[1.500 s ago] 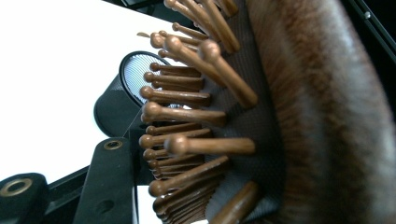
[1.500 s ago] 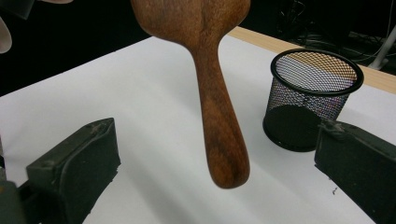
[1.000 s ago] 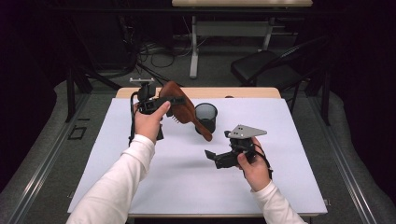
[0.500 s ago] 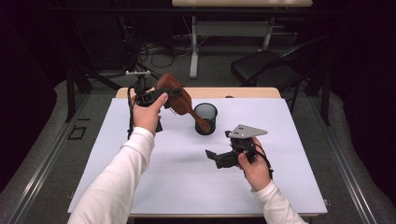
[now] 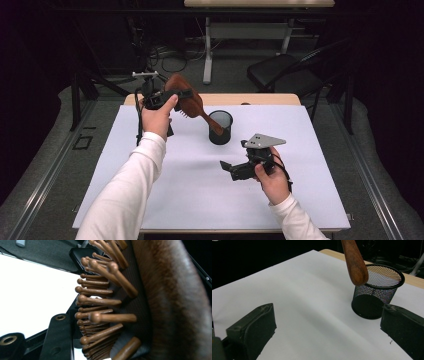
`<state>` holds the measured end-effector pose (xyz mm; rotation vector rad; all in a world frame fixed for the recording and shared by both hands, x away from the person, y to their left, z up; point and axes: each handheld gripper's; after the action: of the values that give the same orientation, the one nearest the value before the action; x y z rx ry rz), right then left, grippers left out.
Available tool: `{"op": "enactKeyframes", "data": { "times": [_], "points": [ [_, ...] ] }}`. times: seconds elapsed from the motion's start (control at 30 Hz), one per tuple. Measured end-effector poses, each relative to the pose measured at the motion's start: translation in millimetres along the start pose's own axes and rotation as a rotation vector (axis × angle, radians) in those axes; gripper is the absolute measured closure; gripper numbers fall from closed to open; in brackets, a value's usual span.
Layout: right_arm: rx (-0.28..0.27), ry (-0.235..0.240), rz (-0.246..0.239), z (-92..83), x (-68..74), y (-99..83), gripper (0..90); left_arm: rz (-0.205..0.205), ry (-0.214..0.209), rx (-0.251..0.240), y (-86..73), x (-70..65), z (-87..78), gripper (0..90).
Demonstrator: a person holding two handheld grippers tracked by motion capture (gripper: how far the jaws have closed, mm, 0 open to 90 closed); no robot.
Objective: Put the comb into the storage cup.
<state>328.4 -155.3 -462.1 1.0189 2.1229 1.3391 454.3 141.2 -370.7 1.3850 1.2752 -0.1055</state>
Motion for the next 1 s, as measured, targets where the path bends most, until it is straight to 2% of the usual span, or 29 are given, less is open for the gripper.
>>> {"op": "enactKeyframes", "data": {
  "times": [0.23,0.37,1.0],
  "points": [
    [0.003,-0.003,-0.006,0.6,0.2,-0.3,0.0,-0.007,-0.010,-0.020,4.7,-2.3,2.3,47.2],
    [0.005,-0.004,-0.003,0.5,-0.5,-0.6,0.0,0.003,-0.005,-0.020,6.8,-3.2,4.8,47.2],
    [0.003,-0.003,-0.002,0.2,-1.4,-0.9,0.0,-0.023,0.024,-0.044,8.5,4.3,17.6,47.1]
  ]
}}
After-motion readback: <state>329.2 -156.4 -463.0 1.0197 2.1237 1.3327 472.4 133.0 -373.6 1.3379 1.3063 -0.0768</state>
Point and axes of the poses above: each handheld gripper's, and its own axes: z roughly forward along the jaws, y roughly out of its top, x roughly to its left, and after that the axes turned 8 degrees about -y, right-handed
